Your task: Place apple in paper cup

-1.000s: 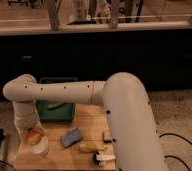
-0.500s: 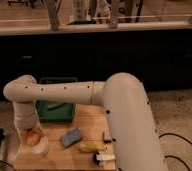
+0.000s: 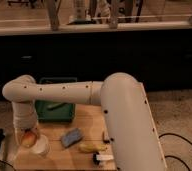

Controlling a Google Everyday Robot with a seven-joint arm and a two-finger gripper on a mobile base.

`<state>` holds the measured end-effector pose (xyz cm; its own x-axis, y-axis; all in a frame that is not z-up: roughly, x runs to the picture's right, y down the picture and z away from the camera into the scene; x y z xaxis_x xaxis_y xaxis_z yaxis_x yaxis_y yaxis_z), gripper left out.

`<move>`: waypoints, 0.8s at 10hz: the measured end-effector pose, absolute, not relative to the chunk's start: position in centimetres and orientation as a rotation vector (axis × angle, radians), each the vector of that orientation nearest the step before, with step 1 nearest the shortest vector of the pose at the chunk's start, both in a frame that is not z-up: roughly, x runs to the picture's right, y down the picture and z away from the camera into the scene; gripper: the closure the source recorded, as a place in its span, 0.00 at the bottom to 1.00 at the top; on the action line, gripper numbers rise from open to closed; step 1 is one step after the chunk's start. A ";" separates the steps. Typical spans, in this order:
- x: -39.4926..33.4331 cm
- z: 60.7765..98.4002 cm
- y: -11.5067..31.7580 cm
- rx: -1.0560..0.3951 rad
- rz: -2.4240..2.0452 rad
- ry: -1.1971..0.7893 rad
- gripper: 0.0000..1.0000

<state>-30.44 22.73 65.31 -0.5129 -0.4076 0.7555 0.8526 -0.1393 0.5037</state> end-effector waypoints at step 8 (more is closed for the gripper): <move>-30.3 65.4 22.6 -0.596 -1.795 -1.214 0.20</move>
